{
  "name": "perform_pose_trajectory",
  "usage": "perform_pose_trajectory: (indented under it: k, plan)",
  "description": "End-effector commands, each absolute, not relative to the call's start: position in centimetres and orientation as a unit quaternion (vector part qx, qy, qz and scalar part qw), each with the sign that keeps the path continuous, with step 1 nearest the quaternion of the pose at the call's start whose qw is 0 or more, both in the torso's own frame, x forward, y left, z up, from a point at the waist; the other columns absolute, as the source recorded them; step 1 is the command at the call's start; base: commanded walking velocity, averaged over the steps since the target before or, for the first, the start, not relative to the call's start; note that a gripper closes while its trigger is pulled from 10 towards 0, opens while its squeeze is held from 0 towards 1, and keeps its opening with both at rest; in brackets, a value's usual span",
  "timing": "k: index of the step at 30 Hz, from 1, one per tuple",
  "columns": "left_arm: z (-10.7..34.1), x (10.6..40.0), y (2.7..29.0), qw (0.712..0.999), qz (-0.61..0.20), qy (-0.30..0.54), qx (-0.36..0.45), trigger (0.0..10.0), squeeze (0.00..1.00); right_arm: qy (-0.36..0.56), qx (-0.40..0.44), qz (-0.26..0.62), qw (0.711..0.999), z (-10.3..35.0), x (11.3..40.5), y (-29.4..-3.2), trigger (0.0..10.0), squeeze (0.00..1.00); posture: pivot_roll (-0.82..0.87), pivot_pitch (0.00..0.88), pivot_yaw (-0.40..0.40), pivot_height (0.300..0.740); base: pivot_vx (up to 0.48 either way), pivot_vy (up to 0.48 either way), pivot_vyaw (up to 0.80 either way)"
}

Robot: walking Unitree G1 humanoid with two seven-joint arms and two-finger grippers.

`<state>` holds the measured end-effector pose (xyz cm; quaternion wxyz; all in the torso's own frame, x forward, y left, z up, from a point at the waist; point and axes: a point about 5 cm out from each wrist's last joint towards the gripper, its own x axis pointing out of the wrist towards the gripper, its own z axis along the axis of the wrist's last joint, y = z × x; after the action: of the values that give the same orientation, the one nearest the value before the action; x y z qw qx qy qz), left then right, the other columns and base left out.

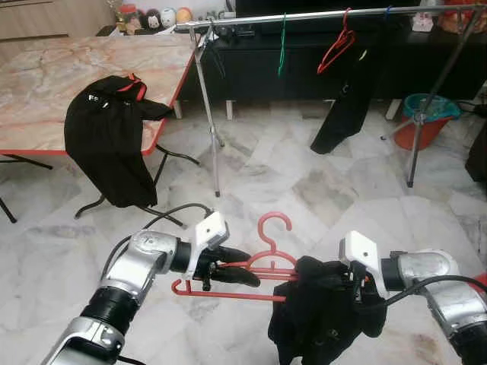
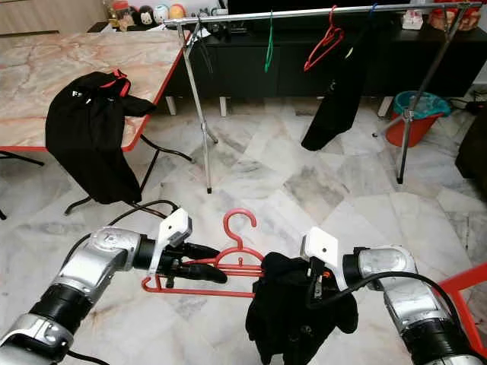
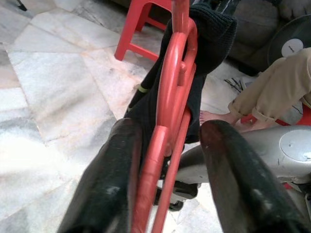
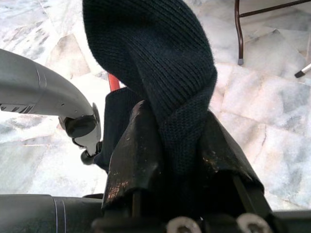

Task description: Hang hanger

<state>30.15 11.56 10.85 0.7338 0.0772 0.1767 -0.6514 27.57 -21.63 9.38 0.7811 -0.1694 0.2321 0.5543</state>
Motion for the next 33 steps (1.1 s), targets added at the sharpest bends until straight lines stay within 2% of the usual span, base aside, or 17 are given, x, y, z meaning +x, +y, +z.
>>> perform_pose_trajectory:
  k: [1,5,8,11,12,13,14,15,17,18,19,20,21,26,28,30,33]
  plan:
    - [11.1,30.3,12.5,0.73,-0.653,0.184,0.079,10.0,1.0,0.224,-0.177,0.553,0.782,9.7,27.8,-21.6,0.0,0.0,-0.24,0.017,0.049,0.74,0.0,0.0,0.0]
    - [10.9,30.0,12.6,0.719,-0.663,0.193,0.079,10.0,1.0,0.226,-0.178,0.555,0.781,9.6,27.7,-21.6,0.0,0.0,-0.24,0.012,0.051,0.74,0.0,0.0,0.0]
    - [11.0,30.3,12.6,0.728,-0.654,0.186,0.086,10.0,1.0,0.229,-0.183,0.555,0.778,9.4,27.7,-21.5,0.0,0.0,-0.24,0.012,0.051,0.74,0.0,0.0,0.0]
    - [11.3,31.4,13.2,0.773,-0.605,0.165,0.091,10.0,1.0,0.233,-0.19,0.544,0.783,9.2,27.8,-21.8,0.0,0.0,-0.25,0.0,0.054,0.74,0.0,0.0,0.0]
    - [11.6,32.2,13.9,0.808,-0.563,0.139,0.102,10.0,1.0,0.235,-0.192,0.536,0.788,9.0,27.9,-22.0,0.0,0.0,-0.24,0.0,0.053,0.74,0.0,0.0,0.0]
    - [11.6,32.2,13.9,0.808,-0.563,0.139,0.102,10.0,1.0,0.235,-0.192,0.536,0.788,9.0,27.9,-22.0,0.0,0.0,-0.24,0.0,0.053,0.74,0.0,0.0,0.0]
    - [11.8,32.9,14.9,0.84,-0.519,0.125,0.1,10.0,1.0,0.238,-0.196,0.522,0.795,8.8,28.0,-22.3,0.0,0.0,-0.24,0.0,0.05,0.74,0.0,0.0,0.0]
    - [11.8,32.9,14.9,0.84,-0.519,0.125,0.1,10.0,1.0,0.238,-0.196,0.522,0.795,8.8,28.0,-22.3,0.0,0.0,-0.24,0.0,0.05,0.74,0.0,0.0,0.0]
    - [12.2,33.9,16.4,0.887,-0.444,0.1,0.072,10.0,1.0,0.249,-0.202,0.496,0.807,8.3,28.3,-22.7,0.0,0.0,-0.24,0.001,0.049,0.74,0.0,0.0,0.0]
    - [12.3,34.0,16.6,0.892,-0.437,0.097,0.065,10.0,1.0,0.249,-0.203,0.491,0.81,8.3,28.4,-22.7,0.0,0.0,-0.24,0.003,0.048,0.74,0.0,0.0,0.0]
    - [12.3,34.2,17.0,0.905,-0.409,0.089,0.067,10.0,0.83,0.245,-0.202,0.476,0.82,8.3,28.7,-22.8,0.0,0.0,-0.23,0.007,0.047,0.74,0.0,0.0,0.0]
    - [12.2,34.3,17.3,0.915,-0.389,0.083,0.069,10.0,0.83,0.242,-0.201,0.464,0.828,8.4,29.0,-22.8,0.0,0.0,-0.23,0.009,0.046,0.74,0.0,0.0,0.0]
    - [12.0,34.2,17.6,0.924,-0.369,0.076,0.061,10.0,0.0,0.235,-0.198,0.431,0.848,8.5,29.6,-23.1,0.0,0.0,-0.23,0.012,0.044,0.74,0.0,0.0,0.0]
    - [11.1,34.3,18.3,0.954,-0.29,0.064,0.043,10.0,0.0,0.211,-0.194,0.343,0.895,9.4,31.4,-23.7,0.0,0.0,-0.24,0.024,0.038,0.74,0.0,0.0,0.0]
    - [11.0,34.4,18.4,0.958,-0.278,0.062,0.041,10.0,0.0,0.207,-0.192,0.331,0.9,9.6,31.6,-23.7,0.0,0.0,-0.24,0.024,0.038,0.74,0.0,0.0,0.0]
    - [9.7,34.4,18.5,0.974,-0.214,0.072,0.037,10.0,0.0,0.177,-0.154,0.267,0.935,10.8,33.0,-23.6,0.0,0.0,-0.24,0.027,0.035,0.74,0.0,0.0,0.0]
    - [7.7,34.1,18.1,0.986,-0.138,0.095,0.021,10.0,0.0,0.139,-0.101,0.221,0.96,12.4,34.6,-22.4,0.0,0.0,-0.25,0.031,0.034,0.74,0.0,0.0,0.0]
